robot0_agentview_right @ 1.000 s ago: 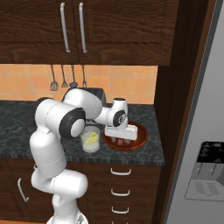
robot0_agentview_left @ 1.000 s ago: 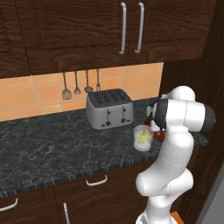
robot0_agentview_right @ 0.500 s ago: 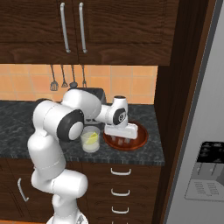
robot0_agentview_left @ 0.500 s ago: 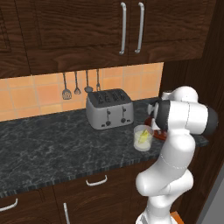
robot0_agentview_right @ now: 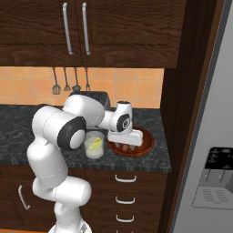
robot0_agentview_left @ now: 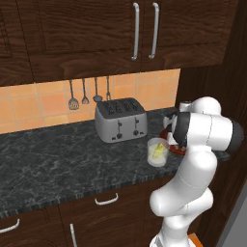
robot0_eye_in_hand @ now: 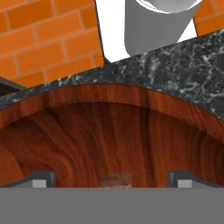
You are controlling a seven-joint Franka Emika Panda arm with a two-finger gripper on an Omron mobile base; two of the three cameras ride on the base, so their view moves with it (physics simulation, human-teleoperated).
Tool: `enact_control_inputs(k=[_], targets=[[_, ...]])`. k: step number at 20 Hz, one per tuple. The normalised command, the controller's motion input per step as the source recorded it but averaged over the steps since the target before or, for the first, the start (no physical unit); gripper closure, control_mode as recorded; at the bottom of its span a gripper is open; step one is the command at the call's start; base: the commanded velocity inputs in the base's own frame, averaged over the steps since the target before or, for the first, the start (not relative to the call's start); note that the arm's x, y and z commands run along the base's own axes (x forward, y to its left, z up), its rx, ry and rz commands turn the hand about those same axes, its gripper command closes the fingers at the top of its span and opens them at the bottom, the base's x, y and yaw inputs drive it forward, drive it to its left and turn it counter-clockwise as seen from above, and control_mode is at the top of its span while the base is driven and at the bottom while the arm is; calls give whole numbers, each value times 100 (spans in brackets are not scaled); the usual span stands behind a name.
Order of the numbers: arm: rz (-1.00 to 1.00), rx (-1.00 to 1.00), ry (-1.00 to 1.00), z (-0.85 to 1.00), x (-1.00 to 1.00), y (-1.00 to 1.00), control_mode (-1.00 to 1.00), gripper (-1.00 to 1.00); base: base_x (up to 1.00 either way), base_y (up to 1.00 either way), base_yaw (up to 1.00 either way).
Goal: Grab a lemon wedge from the fridge and one ice cube from the ice bowl, and put them in the glass of lemonade.
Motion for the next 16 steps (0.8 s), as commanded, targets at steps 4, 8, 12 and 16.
enact_control_inputs(k=[4,8,12,16], targets=[[0,0,0,0,23,4,-100,-100,0,0,0],[0,0,0,-3,4,-1,-100,-100,0,0,0],[0,0,0,-15,0,-9,-100,-100,0,0,0],[0,0,-3,-27,8,-1,-100,-100,0,0,0]])
